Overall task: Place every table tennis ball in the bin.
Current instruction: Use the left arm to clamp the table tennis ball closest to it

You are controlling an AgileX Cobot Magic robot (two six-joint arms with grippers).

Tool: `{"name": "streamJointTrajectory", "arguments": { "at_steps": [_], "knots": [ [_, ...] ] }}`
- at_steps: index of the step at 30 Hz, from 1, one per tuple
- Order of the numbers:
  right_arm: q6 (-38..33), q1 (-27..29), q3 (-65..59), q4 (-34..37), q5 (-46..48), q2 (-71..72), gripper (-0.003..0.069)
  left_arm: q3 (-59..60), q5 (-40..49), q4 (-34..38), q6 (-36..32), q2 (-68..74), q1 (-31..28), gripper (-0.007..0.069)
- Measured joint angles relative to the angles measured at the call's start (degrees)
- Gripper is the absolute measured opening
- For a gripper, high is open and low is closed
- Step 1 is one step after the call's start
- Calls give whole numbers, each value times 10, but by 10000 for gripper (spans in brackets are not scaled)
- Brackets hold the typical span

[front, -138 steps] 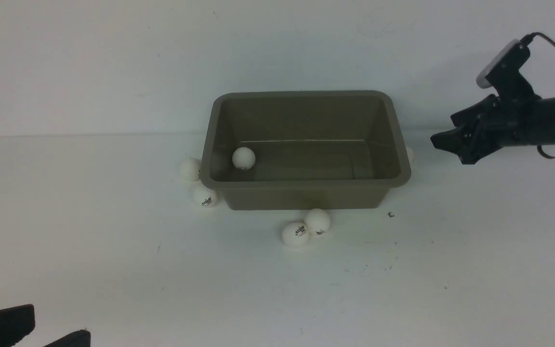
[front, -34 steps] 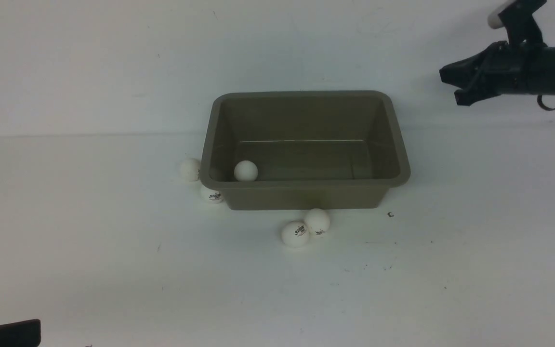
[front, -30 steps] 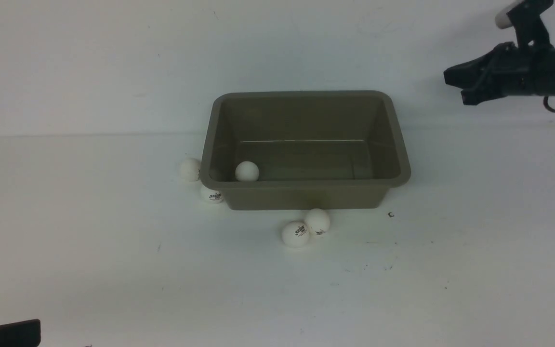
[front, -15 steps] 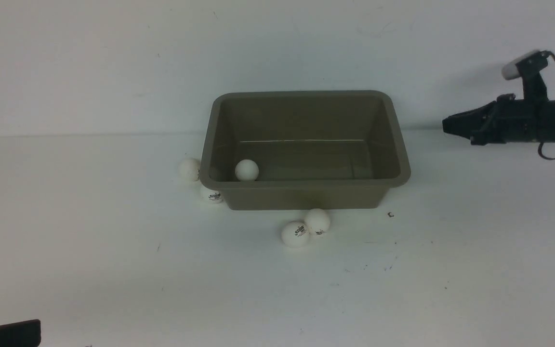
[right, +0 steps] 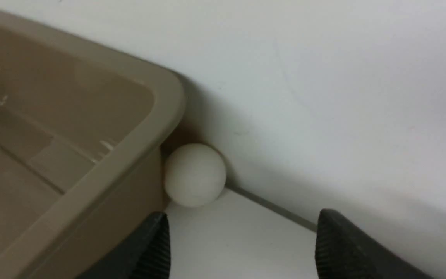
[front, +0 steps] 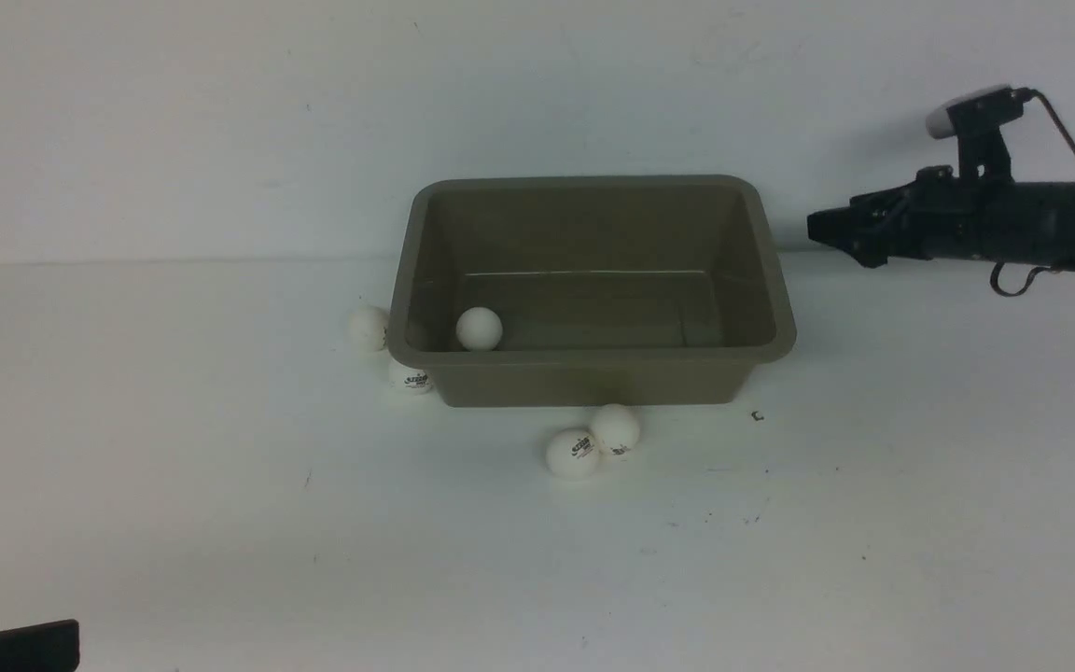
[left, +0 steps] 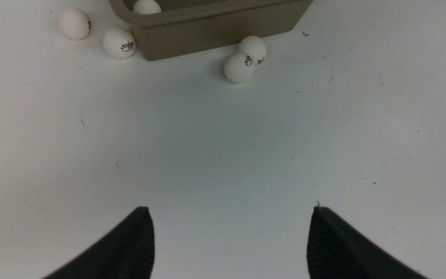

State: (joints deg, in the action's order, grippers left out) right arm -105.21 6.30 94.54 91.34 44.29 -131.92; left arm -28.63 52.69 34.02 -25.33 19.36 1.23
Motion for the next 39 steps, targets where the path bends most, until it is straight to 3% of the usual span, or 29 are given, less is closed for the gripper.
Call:
{"name": "streamJointTrajectory", "arguments": {
  "at_steps": [21,39],
  "knots": [
    [-67,-42,0,65,-94,-23,458,0,0,0,0,0,0,479],
    [-40,-42,62,66,-44,-73,458,0,5,0,0,0,0,479]
  ]
}}
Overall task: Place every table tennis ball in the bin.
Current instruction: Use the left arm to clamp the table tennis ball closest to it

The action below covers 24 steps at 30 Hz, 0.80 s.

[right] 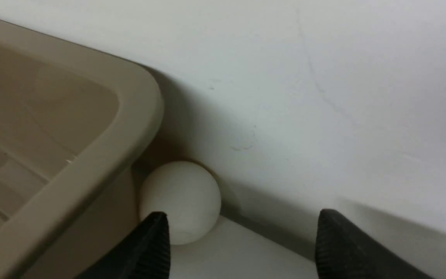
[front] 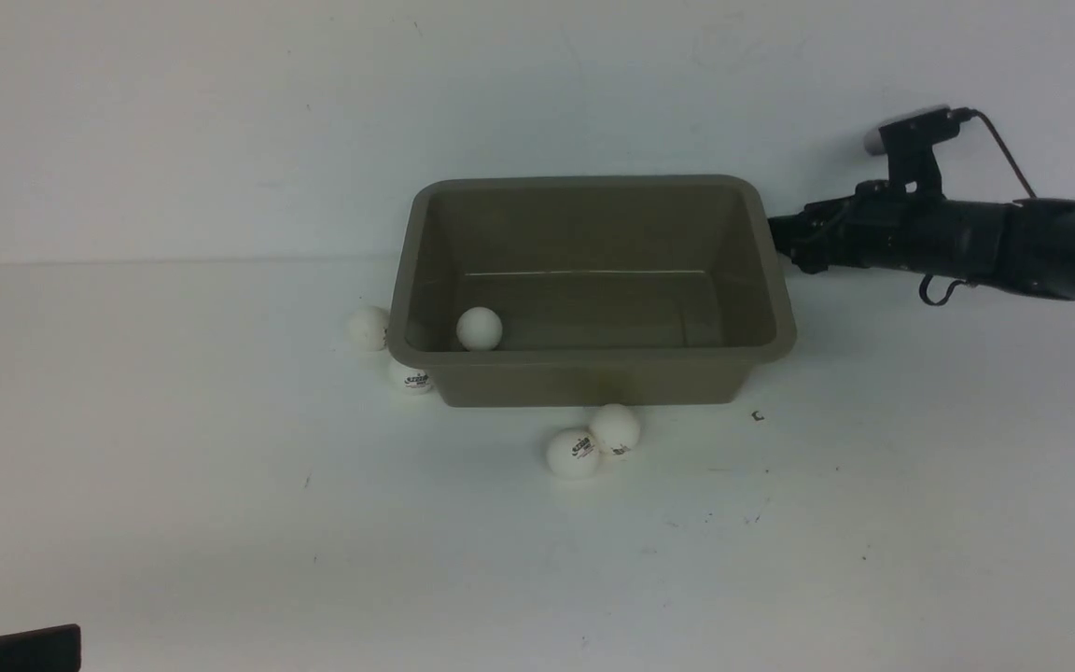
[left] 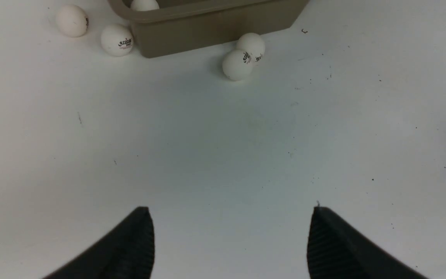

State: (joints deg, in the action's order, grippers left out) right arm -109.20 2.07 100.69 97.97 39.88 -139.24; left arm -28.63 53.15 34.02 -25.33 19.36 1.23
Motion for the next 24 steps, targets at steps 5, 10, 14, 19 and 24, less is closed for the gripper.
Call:
{"name": "streamJointTrajectory", "arguments": {
  "at_steps": [5,10,14,19,24],
  "knots": [
    [0,-1,0,0,0,0,458,0,0,0,0,0,0,479],
    [-6,-11,0,0,0,0,458,0,0,0,0,0,0,479],
    [-13,-26,0,0,-10,0,458,0,0,0,0,0,0,479],
    [-26,-35,0,0,-26,0,458,0,2,0,0,0,0,479],
    [-39,-35,1,0,-55,-1,458,0,8,0,0,0,0,479]
  ]
}}
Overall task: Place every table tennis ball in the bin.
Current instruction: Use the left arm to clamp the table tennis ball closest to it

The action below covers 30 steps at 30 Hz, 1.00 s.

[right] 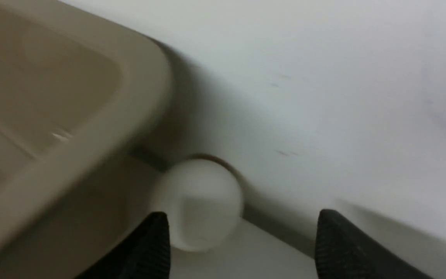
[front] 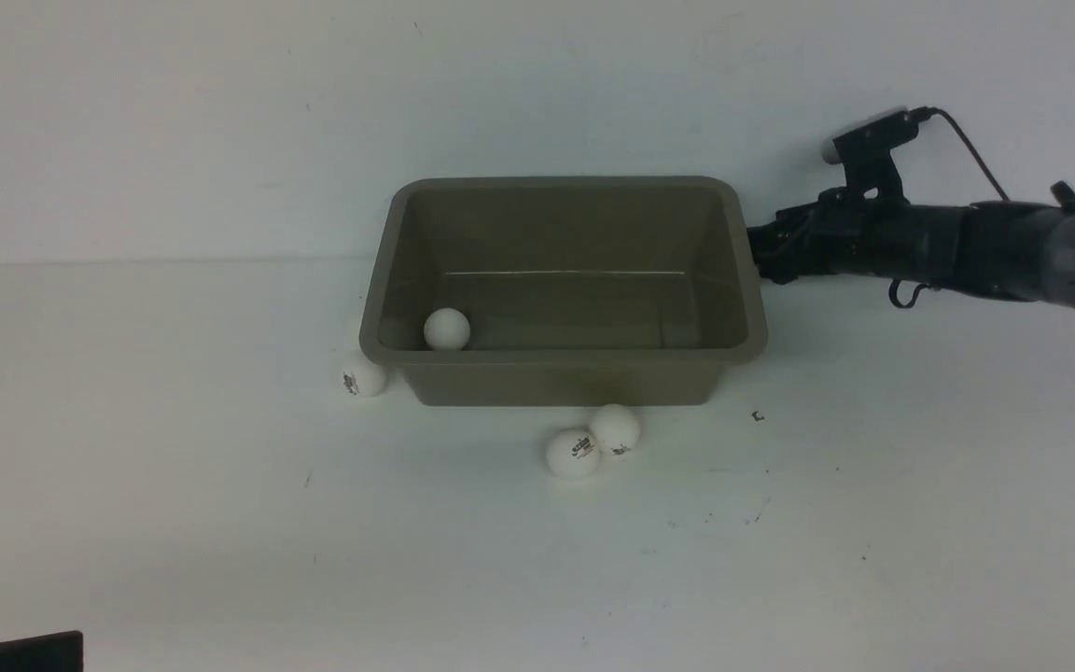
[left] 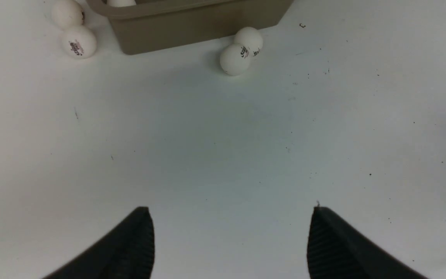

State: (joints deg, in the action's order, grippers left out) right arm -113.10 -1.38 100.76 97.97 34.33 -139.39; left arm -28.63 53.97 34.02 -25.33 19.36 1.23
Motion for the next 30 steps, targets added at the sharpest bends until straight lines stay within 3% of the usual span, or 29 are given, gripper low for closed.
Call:
{"name": "streamJointTrajectory", "arguments": {
  "at_steps": [21,30],
  "knots": [
    [-14,-5,6,2,36,-18,440,0,1,0,0,0,0,479],
    [4,10,6,-41,-15,10,432,0,-1,-2,0,0,0,479]
  ]
}}
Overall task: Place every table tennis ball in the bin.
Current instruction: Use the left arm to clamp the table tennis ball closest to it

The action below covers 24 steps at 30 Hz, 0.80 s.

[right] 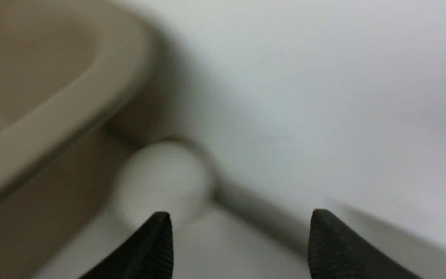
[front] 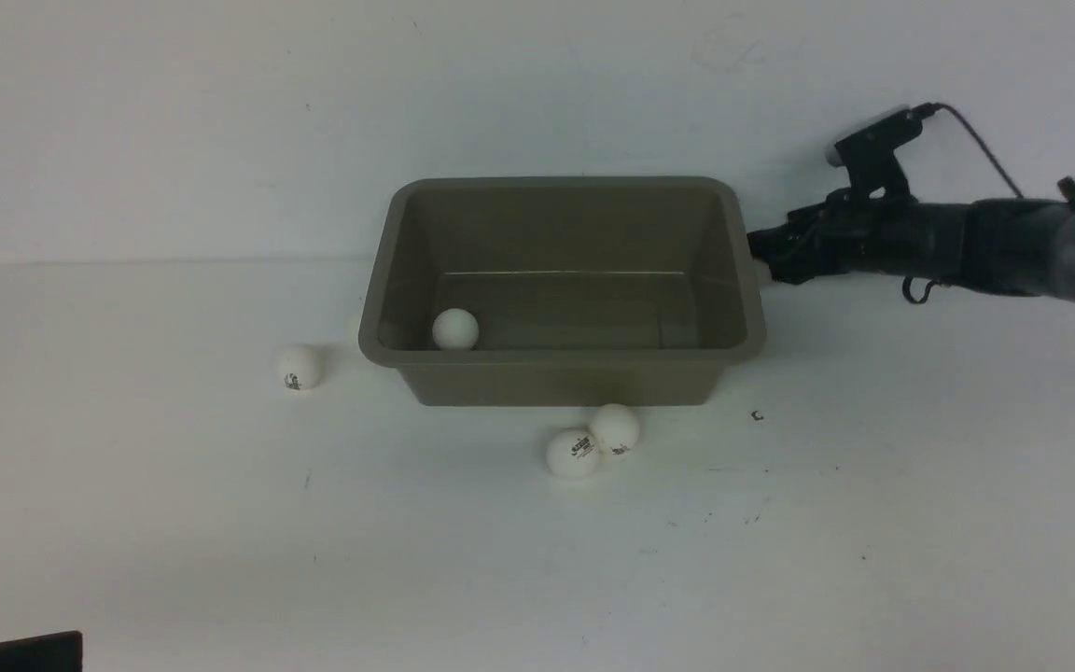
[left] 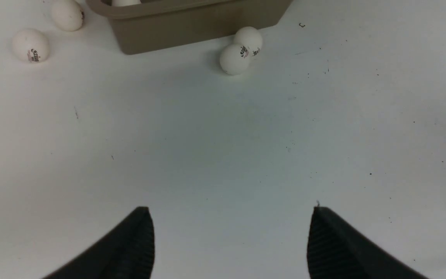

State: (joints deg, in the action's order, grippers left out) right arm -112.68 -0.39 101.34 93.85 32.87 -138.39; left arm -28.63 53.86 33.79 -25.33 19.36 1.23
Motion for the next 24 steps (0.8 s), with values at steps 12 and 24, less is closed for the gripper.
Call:
{"name": "streamJointTrajectory", "arguments": {
  "at_steps": [12,24],
  "knots": [
    [259,81,0,-245,33,234,430,0,-17,-3,-20,0,0,479],
    [685,82,0,-574,298,522,430,0,-72,-7,-20,0,0,479]
  ]
}}
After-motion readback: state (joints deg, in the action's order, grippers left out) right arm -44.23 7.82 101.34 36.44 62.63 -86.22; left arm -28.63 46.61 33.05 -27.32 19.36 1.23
